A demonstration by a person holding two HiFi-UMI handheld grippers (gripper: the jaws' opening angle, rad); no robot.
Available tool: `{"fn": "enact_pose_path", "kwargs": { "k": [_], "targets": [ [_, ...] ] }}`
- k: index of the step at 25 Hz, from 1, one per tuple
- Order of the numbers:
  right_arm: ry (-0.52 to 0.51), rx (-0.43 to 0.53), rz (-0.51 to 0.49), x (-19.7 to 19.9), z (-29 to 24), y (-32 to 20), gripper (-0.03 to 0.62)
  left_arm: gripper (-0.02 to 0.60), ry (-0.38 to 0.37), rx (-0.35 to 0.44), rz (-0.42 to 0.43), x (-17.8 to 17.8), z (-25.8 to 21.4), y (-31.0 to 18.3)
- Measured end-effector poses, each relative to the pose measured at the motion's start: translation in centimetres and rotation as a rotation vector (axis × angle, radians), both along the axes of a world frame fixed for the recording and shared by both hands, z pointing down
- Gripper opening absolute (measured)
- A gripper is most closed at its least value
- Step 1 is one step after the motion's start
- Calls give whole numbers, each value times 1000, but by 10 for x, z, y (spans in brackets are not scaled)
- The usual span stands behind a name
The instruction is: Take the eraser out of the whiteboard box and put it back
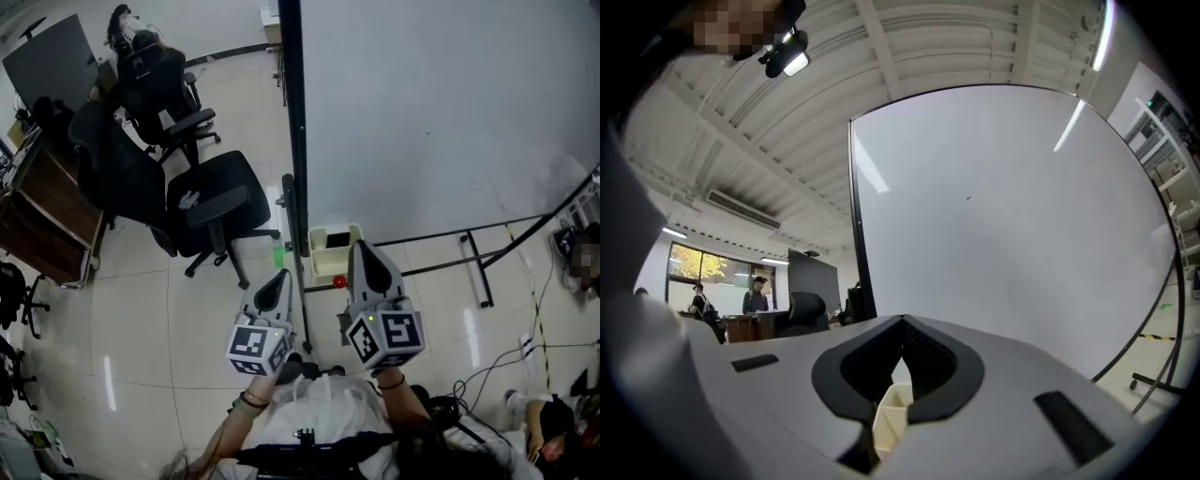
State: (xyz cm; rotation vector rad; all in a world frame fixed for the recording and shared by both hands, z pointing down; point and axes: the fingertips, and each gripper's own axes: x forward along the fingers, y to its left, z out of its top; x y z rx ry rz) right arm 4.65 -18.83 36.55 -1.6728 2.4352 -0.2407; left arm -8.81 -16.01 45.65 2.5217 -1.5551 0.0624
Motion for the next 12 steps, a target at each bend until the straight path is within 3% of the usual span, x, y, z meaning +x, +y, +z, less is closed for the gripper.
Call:
{"fn": "enact_pose_path", "kwargs": {
  "k": [4,12],
  "targets": [
    [35,-68,-28,-6,17,8,0,-15,-3,5,23,8,1,1],
    [83,-114,-52,-7,28,13,0,-15,-5,2,36,14,1,6]
  ]
}}
